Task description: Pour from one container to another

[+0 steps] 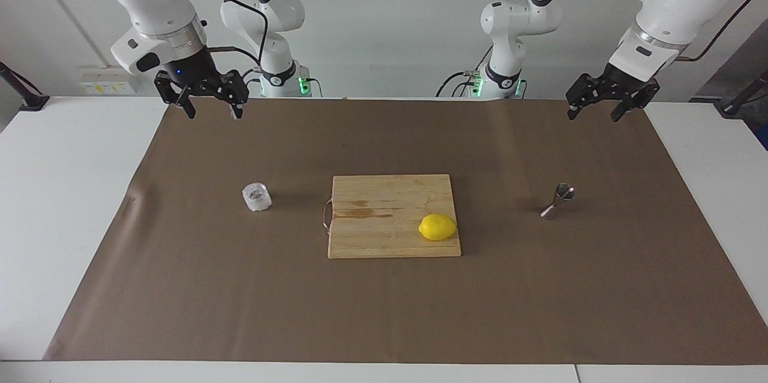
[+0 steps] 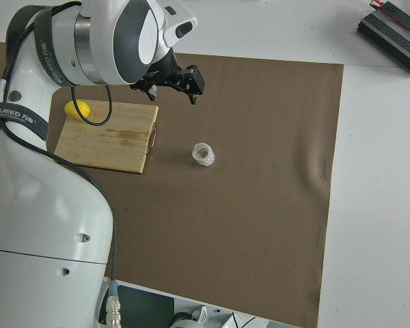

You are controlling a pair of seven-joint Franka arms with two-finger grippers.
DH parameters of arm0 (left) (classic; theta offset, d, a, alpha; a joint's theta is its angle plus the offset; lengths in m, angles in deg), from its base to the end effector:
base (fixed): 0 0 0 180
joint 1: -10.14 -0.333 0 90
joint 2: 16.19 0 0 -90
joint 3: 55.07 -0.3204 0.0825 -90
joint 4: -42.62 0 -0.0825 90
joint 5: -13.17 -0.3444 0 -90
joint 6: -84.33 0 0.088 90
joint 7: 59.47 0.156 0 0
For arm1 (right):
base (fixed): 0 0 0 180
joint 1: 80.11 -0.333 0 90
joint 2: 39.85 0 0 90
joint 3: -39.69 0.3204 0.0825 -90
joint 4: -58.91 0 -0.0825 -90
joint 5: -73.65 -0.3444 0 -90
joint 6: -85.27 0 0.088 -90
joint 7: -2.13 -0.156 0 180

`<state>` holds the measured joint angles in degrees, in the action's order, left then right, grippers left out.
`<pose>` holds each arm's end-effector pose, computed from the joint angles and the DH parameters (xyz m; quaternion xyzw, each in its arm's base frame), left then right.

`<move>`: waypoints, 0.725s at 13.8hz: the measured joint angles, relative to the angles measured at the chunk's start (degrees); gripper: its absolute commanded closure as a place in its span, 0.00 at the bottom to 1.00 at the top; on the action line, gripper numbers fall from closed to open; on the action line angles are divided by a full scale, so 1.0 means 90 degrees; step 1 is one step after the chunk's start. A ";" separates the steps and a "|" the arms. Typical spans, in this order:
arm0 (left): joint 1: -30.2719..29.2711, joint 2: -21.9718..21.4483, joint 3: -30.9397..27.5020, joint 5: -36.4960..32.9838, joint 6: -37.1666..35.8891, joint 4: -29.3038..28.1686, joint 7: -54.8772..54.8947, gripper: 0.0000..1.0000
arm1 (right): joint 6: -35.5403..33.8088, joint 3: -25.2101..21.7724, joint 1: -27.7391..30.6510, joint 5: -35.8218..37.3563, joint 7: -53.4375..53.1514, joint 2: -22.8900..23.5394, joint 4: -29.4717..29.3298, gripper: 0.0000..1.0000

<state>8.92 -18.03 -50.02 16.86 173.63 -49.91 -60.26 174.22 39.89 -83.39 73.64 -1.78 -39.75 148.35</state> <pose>0.4999 -0.0443 0.5764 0.9991 -0.0265 -0.0134 0.0303 0.5122 0.0312 0.5816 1.0000 -0.0038 -0.0051 0.0002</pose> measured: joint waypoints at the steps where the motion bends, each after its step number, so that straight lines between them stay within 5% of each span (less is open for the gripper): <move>1: -0.0043 0.0013 -0.0022 0.0000 -0.0003 -0.0026 -0.0026 0.00 | 0.0000 0.0000 0.0000 0.0000 0.0000 0.0000 0.0000 0.00; 6: -0.0319 0.0412 -0.0036 0.0086 0.0257 -0.0063 -0.0362 0.00 | 0.0000 0.0000 0.0000 0.0000 0.0000 0.0000 0.0000 0.00; 10: -0.0580 0.0907 -0.0054 0.0512 0.0607 -0.0082 -0.2183 0.00 | 0.0000 0.0000 0.0000 0.0000 0.0000 0.0000 0.0000 0.00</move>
<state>3.69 -9.87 -50.50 21.47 179.09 -50.65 -79.90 174.22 39.89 -83.39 73.64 -1.78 -39.75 148.35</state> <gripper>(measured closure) 0.000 0.000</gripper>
